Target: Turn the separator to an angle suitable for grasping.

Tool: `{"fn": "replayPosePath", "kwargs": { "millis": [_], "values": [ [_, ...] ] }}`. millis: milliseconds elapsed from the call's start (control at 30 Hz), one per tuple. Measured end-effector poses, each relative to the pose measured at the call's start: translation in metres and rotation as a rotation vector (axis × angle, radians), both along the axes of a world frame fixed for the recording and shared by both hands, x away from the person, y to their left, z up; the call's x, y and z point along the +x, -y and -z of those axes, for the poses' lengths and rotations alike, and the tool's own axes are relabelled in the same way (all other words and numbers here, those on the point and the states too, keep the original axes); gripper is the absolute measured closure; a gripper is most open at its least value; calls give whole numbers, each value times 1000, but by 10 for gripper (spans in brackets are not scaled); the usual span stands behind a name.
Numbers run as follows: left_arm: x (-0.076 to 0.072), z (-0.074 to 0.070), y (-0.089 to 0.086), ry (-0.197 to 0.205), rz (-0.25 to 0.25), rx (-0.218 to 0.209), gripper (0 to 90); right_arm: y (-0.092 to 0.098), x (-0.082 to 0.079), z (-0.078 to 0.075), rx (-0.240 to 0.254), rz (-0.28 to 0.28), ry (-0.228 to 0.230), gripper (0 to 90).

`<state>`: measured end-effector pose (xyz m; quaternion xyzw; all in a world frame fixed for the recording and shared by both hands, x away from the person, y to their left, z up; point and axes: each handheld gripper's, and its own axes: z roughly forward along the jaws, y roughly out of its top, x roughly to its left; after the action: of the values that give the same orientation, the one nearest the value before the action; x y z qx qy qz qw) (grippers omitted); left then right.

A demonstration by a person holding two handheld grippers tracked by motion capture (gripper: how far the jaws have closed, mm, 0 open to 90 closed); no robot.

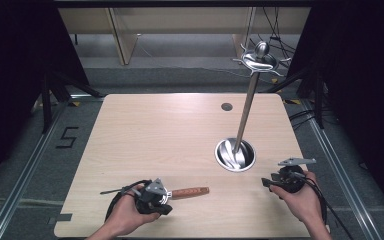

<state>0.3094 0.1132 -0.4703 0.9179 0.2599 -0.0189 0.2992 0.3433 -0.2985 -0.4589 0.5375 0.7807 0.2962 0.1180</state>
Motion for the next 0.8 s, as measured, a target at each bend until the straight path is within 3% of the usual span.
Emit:
{"fn": "replayPosePath", "kwargs": {
  "millis": [200,233,367,400,500,533,633,667,700,800],
  "values": [
    [7,-1,29,-3,33,23,891,2,0,0,3,-6,-1,556],
    [9,0,34,-6,28,25,891,3,0,1,-7,-16,14,556],
    [18,3,50,-16,5,45,890,2,0,0,0,-4,2,556],
    [21,3,58,-1,-6,58,891,1,0,0,2,-4,-1,556],
    [24,2,63,7,-21,66,891,0,-1,-1,-2,-9,-2,554],
    [28,1,69,26,-41,77,891,1,1,0,-8,-28,23,554],
    [34,2,73,21,-70,86,892,0,1,0,-7,-42,28,555],
    [38,1,72,28,-42,129,892,1,2,2,-24,-50,44,554],
    [41,2,73,37,-43,145,892,0,1,1,-16,-38,25,555],
    [46,5,74,38,-53,150,892,1,2,2,-21,-52,42,554]
  ]
}}
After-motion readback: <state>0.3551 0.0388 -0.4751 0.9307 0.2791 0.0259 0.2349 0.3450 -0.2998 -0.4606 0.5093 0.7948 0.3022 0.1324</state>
